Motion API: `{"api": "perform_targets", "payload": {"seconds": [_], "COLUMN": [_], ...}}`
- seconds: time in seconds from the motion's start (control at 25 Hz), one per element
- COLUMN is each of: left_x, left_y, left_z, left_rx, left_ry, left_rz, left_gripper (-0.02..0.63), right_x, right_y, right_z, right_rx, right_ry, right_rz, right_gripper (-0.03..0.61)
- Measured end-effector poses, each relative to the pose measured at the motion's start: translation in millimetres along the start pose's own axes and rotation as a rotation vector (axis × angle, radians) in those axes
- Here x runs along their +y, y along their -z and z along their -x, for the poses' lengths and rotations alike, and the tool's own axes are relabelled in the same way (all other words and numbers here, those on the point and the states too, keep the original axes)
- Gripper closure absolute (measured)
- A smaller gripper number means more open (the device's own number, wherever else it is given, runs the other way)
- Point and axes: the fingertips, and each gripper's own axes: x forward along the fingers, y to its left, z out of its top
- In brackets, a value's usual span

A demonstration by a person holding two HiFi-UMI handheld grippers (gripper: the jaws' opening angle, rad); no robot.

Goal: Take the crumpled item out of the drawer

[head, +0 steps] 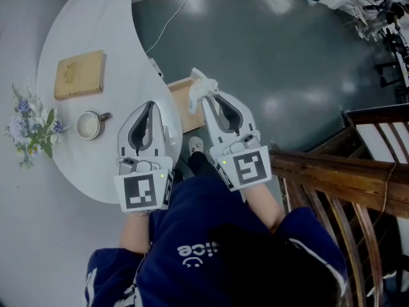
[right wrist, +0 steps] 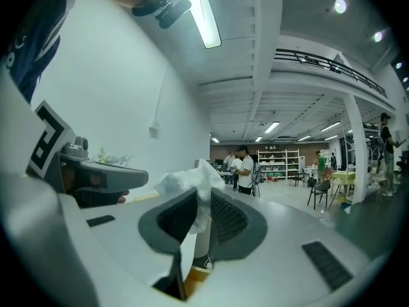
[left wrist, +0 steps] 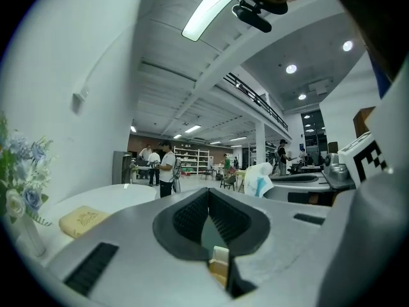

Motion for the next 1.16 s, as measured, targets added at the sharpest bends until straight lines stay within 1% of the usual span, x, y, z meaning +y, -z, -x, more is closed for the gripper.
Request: {"api": "perform_targets", "payload": {"seconds": [0.44,0.6,0.8,0.92,1.16], "left_x": [5.6,8.9,6.9,11.2,5.6], "left_y": [2.5,10.8,14.1,17.3,18.0], "left_z": [-3.3,-8.8,-11.7,-12.4,-13.3], "left_rx": [-0.005,0.031,0.027,0.051,0.035], "left_ry": [0.008,0.004,0.021,0.008,0.033], "left_rz": [-0.009,0.005,-0.003,-0.01,-0.009], "left_gripper": [0.609,0.609,0.609,0.608,0.608], "right_x": [5.2,5.6,4.7,4.4,4.4], "right_y": [-0.1,7.6,8.3,9.2,10.6], "right_z": [-5.0,-6.3,-8.3,-8.6,-7.3], "right_rx": [-0.013,-0.001,-0.007,-0.004,-0.004], "right_ry": [0.0,0.01,0.021,0.024,0.034], "right_rz": [0.019,0.018,0.013,0.02,0.025], "right_gripper": [0.506,0.506,0.508,0.508,0.508]}}
